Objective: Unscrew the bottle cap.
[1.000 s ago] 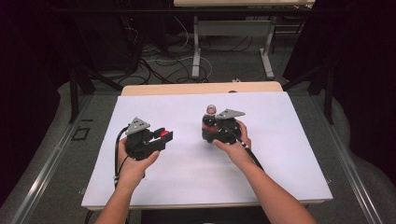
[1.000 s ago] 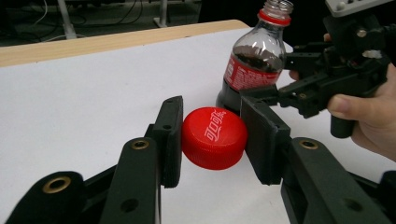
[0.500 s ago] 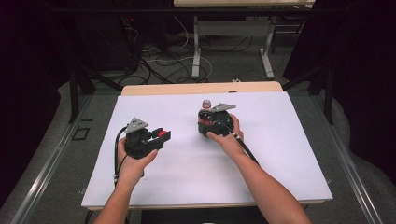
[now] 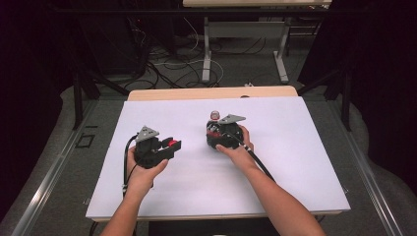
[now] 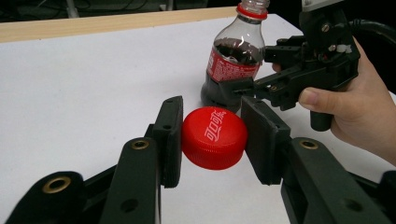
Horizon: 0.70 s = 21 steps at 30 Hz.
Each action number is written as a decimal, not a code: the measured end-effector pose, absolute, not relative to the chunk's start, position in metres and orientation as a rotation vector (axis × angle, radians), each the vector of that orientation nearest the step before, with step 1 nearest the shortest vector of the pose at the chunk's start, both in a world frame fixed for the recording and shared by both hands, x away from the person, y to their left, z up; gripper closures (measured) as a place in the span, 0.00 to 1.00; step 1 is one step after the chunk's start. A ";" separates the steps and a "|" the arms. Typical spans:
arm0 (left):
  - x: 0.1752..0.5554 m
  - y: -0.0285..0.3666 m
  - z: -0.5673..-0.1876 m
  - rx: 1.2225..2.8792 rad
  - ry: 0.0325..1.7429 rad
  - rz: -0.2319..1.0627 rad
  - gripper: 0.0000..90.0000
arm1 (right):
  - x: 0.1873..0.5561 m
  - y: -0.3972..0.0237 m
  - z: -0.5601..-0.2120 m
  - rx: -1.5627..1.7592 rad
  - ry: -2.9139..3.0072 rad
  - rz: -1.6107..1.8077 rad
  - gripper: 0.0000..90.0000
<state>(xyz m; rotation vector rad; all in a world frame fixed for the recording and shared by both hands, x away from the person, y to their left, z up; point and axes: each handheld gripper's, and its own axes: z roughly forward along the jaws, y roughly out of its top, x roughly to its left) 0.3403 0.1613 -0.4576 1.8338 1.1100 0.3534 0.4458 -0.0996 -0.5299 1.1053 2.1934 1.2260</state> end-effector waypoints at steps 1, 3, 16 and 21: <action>0.341 0.160 -0.459 1.843 1.105 0.351 0.68 | 0.445 -0.100 -0.530 1.098 2.196 1.216 0.31; 0.341 0.154 -0.464 1.857 1.091 0.337 0.68 | 0.445 -0.099 -0.530 1.090 2.201 1.206 0.30; 0.345 0.086 -0.524 1.996 0.899 0.177 0.68 | 0.437 -0.111 -0.526 1.100 2.165 1.265 0.17; 0.349 0.066 -0.543 2.052 0.854 0.181 0.68 | 0.424 -0.130 -0.527 1.145 2.130 1.294 0.15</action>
